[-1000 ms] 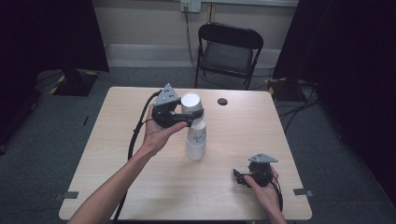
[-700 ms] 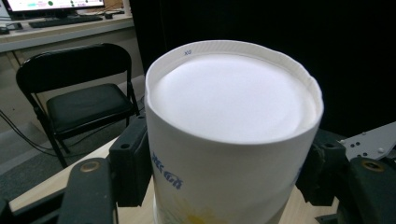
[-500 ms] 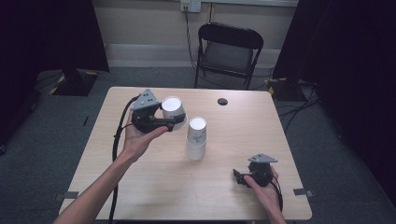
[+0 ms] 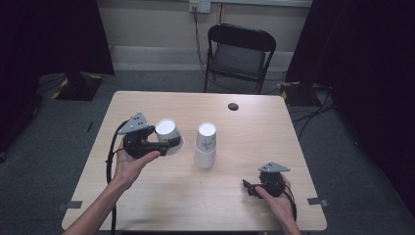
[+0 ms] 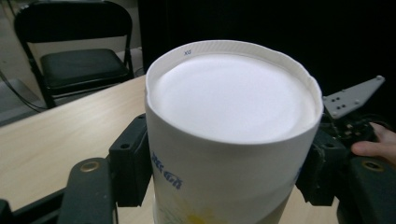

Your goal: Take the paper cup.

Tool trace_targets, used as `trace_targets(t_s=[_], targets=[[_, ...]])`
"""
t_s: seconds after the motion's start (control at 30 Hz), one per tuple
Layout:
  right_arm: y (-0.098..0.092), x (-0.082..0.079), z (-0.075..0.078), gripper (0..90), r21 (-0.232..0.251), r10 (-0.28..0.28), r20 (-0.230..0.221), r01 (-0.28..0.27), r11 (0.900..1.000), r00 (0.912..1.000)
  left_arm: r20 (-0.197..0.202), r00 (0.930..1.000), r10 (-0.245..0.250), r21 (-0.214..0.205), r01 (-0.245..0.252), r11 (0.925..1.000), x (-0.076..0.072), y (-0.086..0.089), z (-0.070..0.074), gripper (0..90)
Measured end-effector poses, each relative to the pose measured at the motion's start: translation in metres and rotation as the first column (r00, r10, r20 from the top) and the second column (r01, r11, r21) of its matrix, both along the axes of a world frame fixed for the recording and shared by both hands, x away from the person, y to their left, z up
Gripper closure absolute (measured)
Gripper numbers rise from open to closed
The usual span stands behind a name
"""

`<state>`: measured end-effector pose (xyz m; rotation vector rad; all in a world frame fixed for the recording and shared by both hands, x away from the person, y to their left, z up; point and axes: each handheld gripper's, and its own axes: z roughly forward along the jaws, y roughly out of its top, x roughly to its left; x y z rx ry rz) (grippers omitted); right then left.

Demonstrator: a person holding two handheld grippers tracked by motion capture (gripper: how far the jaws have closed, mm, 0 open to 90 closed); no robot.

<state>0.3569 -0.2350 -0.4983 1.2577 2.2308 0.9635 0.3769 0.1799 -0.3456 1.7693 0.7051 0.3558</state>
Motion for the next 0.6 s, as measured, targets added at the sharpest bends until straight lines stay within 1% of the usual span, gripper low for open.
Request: trace_targets(t_s=[0.03,0.07,0.1,0.17,0.2,0.23,0.27,0.33,0.43,0.47,0.5,0.53,0.6], targets=[[0.0,-0.001,0.001,18.1,0.003,0.005,-0.001,-0.005,1.0,1.0,-0.003,1.0,-0.002,-0.008,0.002,1.0,-0.002,0.0,-0.003,32.3],[0.0,-0.002,0.002,18.6,0.004,0.007,0.003,-0.007,1.0,1.0,-0.003,1.0,-0.002,-0.008,0.002,1.0,-0.002,0.0,-0.003,32.3],[0.0,-0.003,0.003,18.9,0.006,0.006,0.01,-0.006,1.0,0.9999,-0.026,0.9997,0.0,-0.015,-0.001,0.9999,-0.004,0.001,-0.01,32.3],[0.001,-0.007,0.008,20.2,0.018,0.012,0.032,-0.012,0.9998,0.9994,-0.029,0.9994,0.018,-0.013,-0.019,0.9997,-0.007,0.001,-0.017,32.3],[0.001,-0.009,0.011,20.9,0.024,0.017,0.042,-0.018,0.9996,0.999,-0.039,0.999,0.021,-0.016,-0.022,0.9996,-0.007,0.001,-0.02,32.3],[0.003,-0.011,0.014,22.0,0.031,0.027,0.05,-0.028,0.9991,0.9984,-0.046,0.9987,0.019,-0.013,-0.02,0.9997,-0.008,0.001,-0.023,32.3],[0.005,-0.013,0.017,24.4,0.038,0.04,0.053,-0.042,0.9984,0.9978,-0.048,0.9987,0.018,-0.019,-0.019,0.9996,-0.009,0.001,-0.026,32.2],[0.01,-0.018,0.022,29.8,0.06,0.08,0.045,-0.083,0.9948,0.9958,-0.064,0.9979,0.011,-0.026,-0.013,0.9996,-0.01,0.001,-0.031,32.2],[0.023,-0.029,0.029,33.0,0.061,0.137,0.072,-0.141,0.9882,0.988,-0.083,0.9966,-0.002,-0.04,-0.001,0.9992,-0.012,0.001,-0.039,32.4],[0.027,-0.033,0.031,33.5,0.06,0.158,0.08,-0.163,0.9848,0.9842,-0.083,0.9966,-0.002,-0.04,-0.001,0.9992,-0.012,0.001,-0.039,32.4],[0.031,-0.036,0.034,34.2,0.066,0.173,0.089,-0.179,0.9816,0.9809,-0.098,0.9952,-0.008,-0.043,0.004,0.9991,-0.015,0.0,-0.045,32.4],[0.035,-0.039,0.036,34.9,0.074,0.189,0.099,-0.197,0.9776,0.9769,-0.11,0.9938,-0.021,-0.046,0.016,0.9988,-0.015,0.0,-0.048,32.4],[0.043,-0.044,0.04,39.6,0.092,0.224,0.107,-0.234,0.968,0.9687,-0.134,0.9906,-0.026,-0.043,0.02,0.9989,-0.016,-0.001,-0.053,32.5]])
